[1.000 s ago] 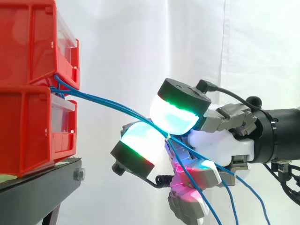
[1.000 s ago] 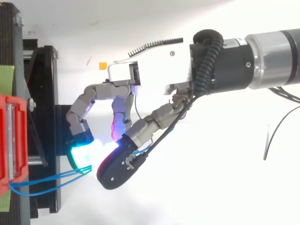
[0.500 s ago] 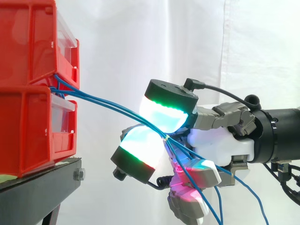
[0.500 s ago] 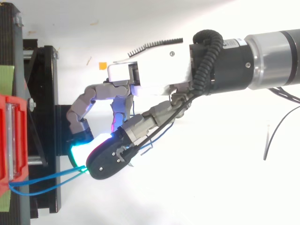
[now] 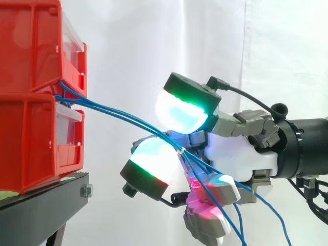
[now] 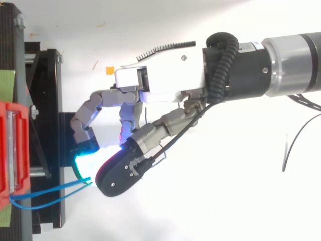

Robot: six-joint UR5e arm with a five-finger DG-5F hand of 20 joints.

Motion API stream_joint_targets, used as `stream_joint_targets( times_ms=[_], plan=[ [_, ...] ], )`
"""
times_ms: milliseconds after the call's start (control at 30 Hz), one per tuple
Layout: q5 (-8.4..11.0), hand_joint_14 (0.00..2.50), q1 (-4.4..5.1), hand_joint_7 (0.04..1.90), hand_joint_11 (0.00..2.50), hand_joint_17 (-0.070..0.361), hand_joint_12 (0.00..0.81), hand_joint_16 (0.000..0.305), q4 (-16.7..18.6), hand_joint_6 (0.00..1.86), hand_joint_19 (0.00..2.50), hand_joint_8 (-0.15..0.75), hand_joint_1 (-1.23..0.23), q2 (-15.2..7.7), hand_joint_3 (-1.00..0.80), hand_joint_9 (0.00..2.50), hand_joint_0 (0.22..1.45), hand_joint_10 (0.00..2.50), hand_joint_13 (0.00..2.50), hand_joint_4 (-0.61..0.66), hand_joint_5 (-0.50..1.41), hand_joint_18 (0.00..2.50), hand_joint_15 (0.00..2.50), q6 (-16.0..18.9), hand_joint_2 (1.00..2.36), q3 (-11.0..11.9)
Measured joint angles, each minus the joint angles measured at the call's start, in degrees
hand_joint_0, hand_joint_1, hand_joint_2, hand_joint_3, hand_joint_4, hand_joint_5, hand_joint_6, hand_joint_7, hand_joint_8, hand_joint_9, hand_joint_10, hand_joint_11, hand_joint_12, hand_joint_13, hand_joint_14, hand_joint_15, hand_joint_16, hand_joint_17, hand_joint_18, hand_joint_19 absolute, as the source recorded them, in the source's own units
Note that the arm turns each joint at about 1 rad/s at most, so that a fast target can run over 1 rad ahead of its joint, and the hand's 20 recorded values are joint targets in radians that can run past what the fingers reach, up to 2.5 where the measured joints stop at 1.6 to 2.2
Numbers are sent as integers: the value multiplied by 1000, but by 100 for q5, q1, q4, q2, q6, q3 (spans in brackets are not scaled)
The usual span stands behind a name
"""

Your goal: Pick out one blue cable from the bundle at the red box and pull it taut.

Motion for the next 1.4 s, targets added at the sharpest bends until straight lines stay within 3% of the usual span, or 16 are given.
stream_joint_targets(
  times_ms=[133, 233, 400, 700, 1000, 1400],
  plan=[
    [6, 20, 3, 981, 687, 145, 469, 64, 0, 809, 800, 382, -620, 0, -500, 1412, 482, 22, 1288, 128, -99, 1078, 624, 0, 1000, 0],
    [7, 22, 5, 961, 717, 132, 441, 58, 0, 826, 813, 356, -747, 0, -500, 1379, 552, 26, 1255, 115, -114, 1033, 649, 0, 1000, 0],
    [2, 24, 6, 939, 730, 126, 429, 56, 0, 830, 826, 341, -738, 0, -399, 1348, 623, 26, 1238, 92, -121, 1002, 649, 0, 1008, 0],
    [-1, 24, 8, 980, 750, 128, 439, 57, 0, 871, 816, 356, -744, 0, -156, 1337, 622, 26, 1231, 71, -127, 1004, 650, 1, 1022, 0],
    [-1, 25, 10, 1033, 877, 123, 431, 55, 0, 933, 807, 350, -849, 0, -242, 1442, 701, 28, 1239, 52, -115, 998, 654, 1, 1020, 0],
    [-1, 22, 15, 1078, 901, 123, 436, 55, 0, 923, 838, 346, -723, 0, -315, 1553, 618, 29, 1279, 85, -94, 1034, 655, 1, 1013, 1]
  ],
)
